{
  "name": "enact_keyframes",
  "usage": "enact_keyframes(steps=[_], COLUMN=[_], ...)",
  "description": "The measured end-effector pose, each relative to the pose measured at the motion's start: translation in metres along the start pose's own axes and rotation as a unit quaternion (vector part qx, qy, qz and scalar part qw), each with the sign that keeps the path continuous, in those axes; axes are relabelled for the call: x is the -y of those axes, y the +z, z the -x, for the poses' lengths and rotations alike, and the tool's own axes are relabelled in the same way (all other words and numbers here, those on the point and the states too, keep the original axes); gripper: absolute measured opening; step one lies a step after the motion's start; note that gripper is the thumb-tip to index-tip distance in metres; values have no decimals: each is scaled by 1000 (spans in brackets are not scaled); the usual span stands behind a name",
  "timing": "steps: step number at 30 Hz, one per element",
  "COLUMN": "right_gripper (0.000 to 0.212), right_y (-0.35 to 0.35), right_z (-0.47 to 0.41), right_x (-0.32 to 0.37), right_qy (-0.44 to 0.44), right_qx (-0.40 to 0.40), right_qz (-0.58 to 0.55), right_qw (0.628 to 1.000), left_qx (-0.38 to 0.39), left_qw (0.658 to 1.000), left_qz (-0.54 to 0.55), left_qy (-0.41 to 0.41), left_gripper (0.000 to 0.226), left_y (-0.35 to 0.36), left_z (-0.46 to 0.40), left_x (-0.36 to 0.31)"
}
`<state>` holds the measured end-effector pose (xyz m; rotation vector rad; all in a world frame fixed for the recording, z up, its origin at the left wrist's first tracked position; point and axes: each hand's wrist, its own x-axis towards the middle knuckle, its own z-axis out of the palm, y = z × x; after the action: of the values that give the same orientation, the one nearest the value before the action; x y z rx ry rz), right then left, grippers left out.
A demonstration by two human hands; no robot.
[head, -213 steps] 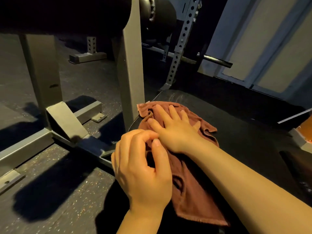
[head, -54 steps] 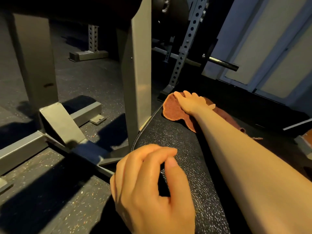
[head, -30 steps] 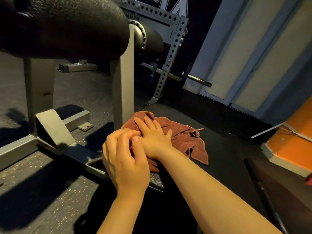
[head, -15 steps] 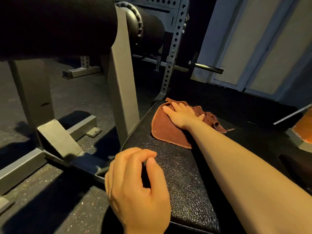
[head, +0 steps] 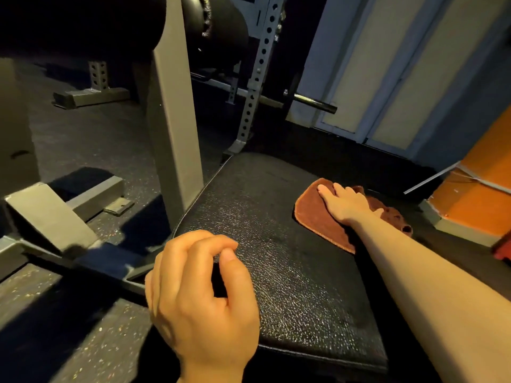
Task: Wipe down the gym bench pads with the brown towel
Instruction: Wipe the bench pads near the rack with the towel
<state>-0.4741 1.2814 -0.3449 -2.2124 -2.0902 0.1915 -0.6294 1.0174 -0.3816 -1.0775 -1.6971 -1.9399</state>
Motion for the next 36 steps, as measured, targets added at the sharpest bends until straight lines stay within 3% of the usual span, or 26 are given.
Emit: enact_keyframes(steps=[4,6,14,18,21,25,30,33,36], right_gripper=[72,67,63,62,61,65,72,72,72], right_y=[-7,-9,2,6,2,-7,-15,-16,-13], right_z=[38,59,152,191,196,174,136,137,158], right_x=[-4,15,110,98,75,26,-50,-43,-8], right_qy=[49,29,-227,-338,-374,-316,-145,-97,-118], right_qx=[21,33,74,71,63,50,46,46,56], right_qz=[-17,-13,-9,4,-12,-10,12,16,10], right_qw=[998,999,971,939,925,947,988,994,991], left_qx=[-9,-16,-11,-15,16,90,57,44,51], left_qw=[1000,1000,999,997,997,995,998,999,998], left_qz=[-5,-5,-9,-38,-40,-44,-12,-13,-24], left_qy=[-19,-17,-37,-70,-57,-7,-10,-10,27], left_gripper=[27,28,31,32,33,34,29,31,29], left_y=[1,2,0,-3,-5,-16,-45,-60,-70], left_z=[0,0,-1,-2,-5,-11,-34,-49,-56], left_x=[-2,-2,-4,-9,-9,-5,1,3,4])
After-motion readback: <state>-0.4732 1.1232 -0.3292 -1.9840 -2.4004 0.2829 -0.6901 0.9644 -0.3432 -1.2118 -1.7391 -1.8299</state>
